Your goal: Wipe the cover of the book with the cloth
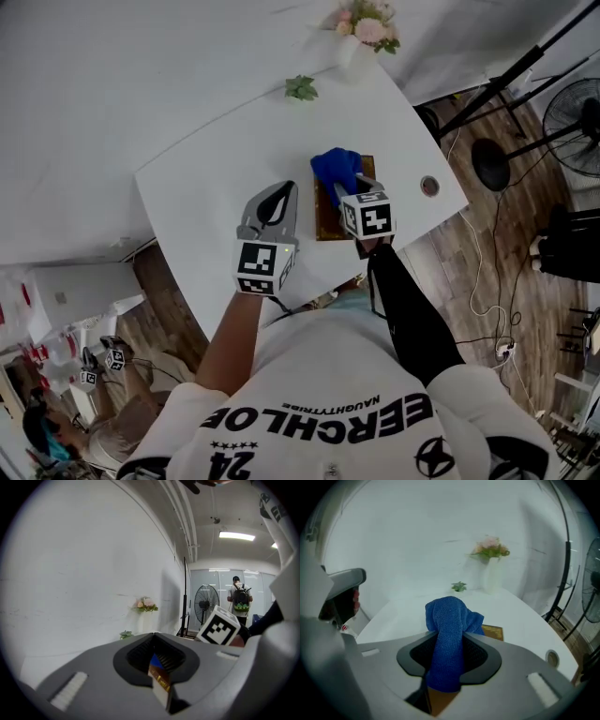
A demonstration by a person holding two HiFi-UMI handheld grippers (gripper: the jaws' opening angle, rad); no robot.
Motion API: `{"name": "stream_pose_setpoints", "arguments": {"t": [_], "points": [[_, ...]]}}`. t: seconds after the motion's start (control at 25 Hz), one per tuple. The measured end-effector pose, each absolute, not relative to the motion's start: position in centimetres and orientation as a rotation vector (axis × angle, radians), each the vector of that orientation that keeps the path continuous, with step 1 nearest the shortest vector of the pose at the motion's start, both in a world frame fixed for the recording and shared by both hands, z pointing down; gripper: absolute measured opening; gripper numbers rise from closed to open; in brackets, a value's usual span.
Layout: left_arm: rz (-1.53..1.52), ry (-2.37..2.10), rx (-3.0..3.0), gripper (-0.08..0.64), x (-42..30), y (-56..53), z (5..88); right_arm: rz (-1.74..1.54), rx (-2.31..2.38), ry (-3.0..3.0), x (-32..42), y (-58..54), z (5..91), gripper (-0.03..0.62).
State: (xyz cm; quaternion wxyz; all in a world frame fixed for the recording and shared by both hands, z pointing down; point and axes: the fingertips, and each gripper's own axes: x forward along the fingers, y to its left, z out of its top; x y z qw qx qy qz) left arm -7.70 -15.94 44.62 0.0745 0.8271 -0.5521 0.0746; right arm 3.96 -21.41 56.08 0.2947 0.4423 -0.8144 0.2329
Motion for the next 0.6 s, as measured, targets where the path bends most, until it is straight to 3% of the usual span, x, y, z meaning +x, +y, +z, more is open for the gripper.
{"name": "stream_pose_setpoints", "arguments": {"t": [0.28, 0.6], "points": [[0.220, -1.649, 2.486, 0.058, -7.8, -15.9, 44.6, 0.491, 0.996, -2.159, -0.6, -17.7, 59.4, 0.130], [0.200, -1.617, 2.507, 0.058, -6.8, -16.6, 44.7, 0.568, 1.234, -2.042, 8.4, -19.4, 59.5, 0.130]]}}
